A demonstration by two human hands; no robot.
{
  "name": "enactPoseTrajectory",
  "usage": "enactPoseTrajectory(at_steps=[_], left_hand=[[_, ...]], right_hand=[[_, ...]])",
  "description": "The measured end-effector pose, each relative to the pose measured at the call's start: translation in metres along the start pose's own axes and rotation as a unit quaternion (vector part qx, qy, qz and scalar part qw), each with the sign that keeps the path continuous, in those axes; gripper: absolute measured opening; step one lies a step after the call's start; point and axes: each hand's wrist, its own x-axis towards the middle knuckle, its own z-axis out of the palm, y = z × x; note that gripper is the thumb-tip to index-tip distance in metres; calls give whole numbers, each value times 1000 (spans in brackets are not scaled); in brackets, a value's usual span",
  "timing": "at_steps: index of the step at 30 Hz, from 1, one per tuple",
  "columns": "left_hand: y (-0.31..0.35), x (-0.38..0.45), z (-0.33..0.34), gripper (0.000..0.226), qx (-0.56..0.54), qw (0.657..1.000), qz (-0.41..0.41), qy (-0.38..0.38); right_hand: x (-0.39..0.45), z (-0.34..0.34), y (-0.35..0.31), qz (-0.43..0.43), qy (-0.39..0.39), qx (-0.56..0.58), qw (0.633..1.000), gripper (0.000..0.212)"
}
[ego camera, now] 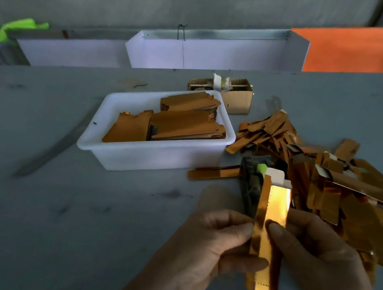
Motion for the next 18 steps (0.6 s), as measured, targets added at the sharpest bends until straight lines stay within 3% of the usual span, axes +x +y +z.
enactPoseTrajectory(at_steps=[7,10,15,18], left_hand=[[-13,3,1,15,219,968,110,61],[-20,12,-8,14,283,935,165,138],[-29,32,-37,26,395,846,254,254],[-39,44,-54,13,439,809,277,276]], right_hand=[[4,-6,3,-4,38,-58,998,17],[9,-17,6,-10,72,-73,995,13],[19,-33,5,-58,118,-90,987,21],[28,-41,2,-79,151,-139,976,27]])
